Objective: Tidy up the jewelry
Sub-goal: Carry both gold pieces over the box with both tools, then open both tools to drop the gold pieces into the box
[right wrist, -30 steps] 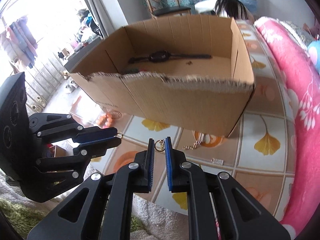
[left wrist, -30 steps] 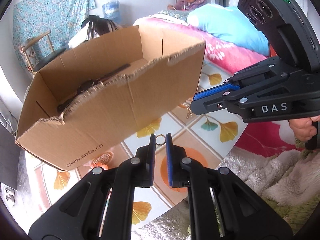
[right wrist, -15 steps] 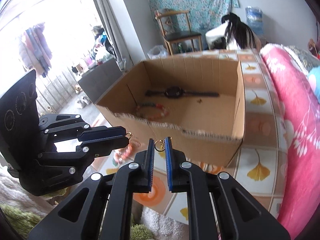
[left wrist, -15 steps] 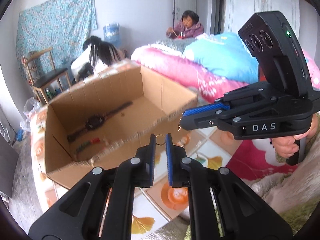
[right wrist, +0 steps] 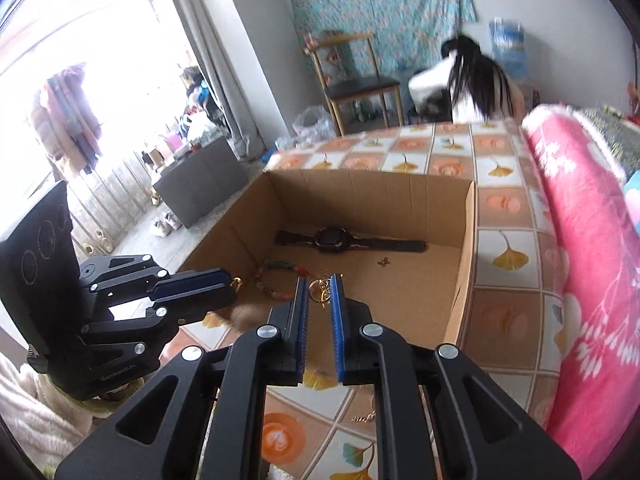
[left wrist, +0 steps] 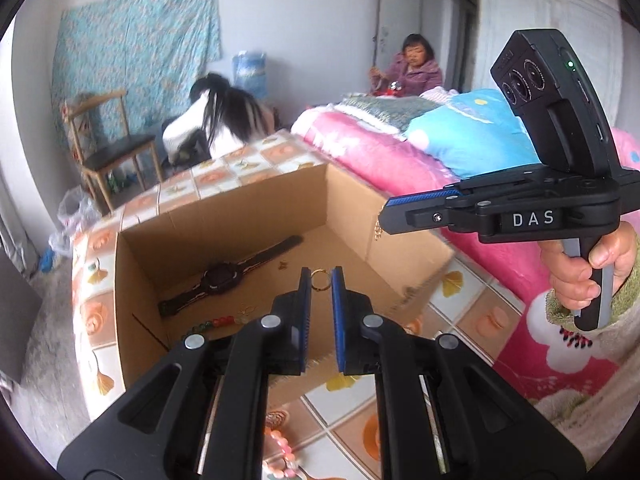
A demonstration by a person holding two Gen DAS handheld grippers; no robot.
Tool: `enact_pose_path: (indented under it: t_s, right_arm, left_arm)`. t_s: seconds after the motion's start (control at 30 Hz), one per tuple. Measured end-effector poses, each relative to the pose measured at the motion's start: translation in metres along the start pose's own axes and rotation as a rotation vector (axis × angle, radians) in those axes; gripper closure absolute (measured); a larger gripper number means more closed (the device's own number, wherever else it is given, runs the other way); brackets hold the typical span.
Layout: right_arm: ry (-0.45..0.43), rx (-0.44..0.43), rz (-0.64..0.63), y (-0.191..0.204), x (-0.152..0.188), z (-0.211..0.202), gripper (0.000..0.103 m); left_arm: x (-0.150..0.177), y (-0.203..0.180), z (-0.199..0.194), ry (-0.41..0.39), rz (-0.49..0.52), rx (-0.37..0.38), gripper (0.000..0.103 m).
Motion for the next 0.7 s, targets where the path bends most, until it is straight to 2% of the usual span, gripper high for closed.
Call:
enact_pose_path:
  t_s: [0.37, 0.63, 0.7]
  right_arm:
    - [0.218, -0.035, -0.048, 0.001, -0.034, 0.084, 0.092]
    - [0.264, -0.016, -0.100, 0.005, -0.037, 0.103, 0.092]
    - [0.277, -0.024, -0.098, 0.003, -0.038, 0.106, 0.091]
  left_arm:
    - [-0.019, 0.077, 0.061, 0.143, -0.239, 0.069, 0.094]
    - [-0.034, 0.109, 0.100, 0.248, -0.389, 0.147, 0.094]
    - [-0.034, 0.112, 0.108, 0.272, -0.406, 0.131, 0.094]
Point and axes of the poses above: each gripper's, at about its wrist camera, not at the fingertips, and z roughly the way its jaws point, y to its left, x to its underside, the point moved 2 cm from there along z, roughly the way its jaws point, and after that the axes turned 15 degrees about x, right-handed, at the moved point
